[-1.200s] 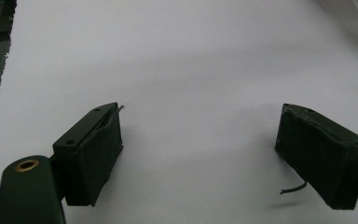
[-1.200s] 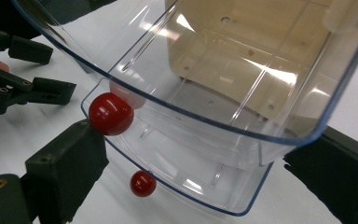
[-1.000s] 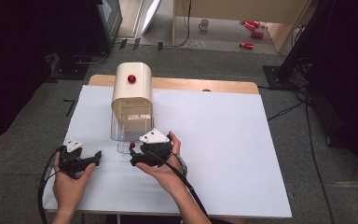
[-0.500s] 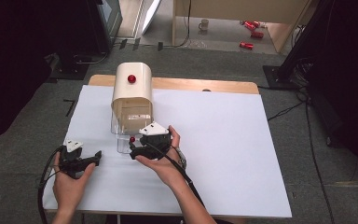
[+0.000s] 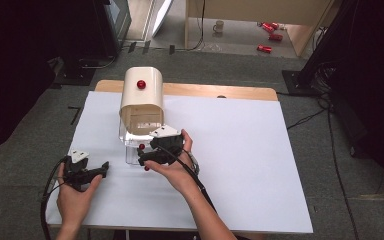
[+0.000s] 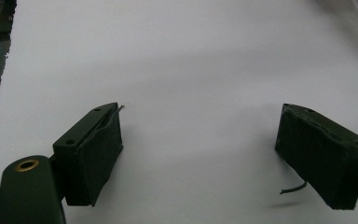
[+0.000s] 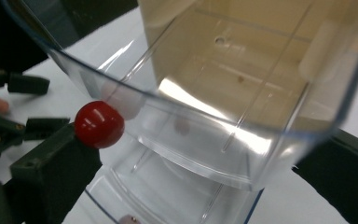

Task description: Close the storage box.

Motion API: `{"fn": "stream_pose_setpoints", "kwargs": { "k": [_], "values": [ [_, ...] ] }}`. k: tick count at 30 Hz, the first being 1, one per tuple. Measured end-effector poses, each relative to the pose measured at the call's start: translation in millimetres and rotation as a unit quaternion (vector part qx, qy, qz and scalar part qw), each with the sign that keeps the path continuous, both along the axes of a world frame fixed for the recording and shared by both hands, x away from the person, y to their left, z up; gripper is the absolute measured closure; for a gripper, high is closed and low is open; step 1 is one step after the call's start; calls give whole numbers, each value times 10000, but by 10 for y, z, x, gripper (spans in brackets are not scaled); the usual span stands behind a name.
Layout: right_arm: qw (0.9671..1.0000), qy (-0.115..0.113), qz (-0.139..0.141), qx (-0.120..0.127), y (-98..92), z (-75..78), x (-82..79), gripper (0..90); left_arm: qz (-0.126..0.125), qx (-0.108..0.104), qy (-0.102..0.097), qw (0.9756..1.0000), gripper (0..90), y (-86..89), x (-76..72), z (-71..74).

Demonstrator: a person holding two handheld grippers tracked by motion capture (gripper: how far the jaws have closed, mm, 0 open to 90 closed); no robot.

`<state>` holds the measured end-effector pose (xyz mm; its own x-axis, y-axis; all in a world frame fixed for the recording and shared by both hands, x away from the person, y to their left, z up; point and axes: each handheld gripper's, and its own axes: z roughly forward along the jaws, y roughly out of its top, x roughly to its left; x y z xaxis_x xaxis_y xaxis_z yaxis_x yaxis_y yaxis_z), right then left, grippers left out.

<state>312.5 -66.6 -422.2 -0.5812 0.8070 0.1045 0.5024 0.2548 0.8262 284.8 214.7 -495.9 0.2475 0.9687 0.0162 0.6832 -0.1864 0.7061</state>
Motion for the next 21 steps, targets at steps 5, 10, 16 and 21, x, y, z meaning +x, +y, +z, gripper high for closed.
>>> {"fn": "stream_pose_setpoints", "kwargs": {
  "k": [5, 10, 16, 21],
  "values": [
    [9999, -136, -41, -4, -33, 82, 65, 39, 3, -3, 0, 10000, 144, 0, 2, 0],
    [9998, -185, -67, -43, -16, 80, 138, 40, 2, -1, -1, 10000, 144, 0, 2, -1],
    [9996, -216, -155, 3, -4, 44, 233, 41, 0, -1, 0, 10000, 145, 1, 2, 0],
    [9994, -231, -239, -89, 2, 19, 314, 60, -11, 12, 10, 10000, 145, 3, 1, 1]
  ]
}}
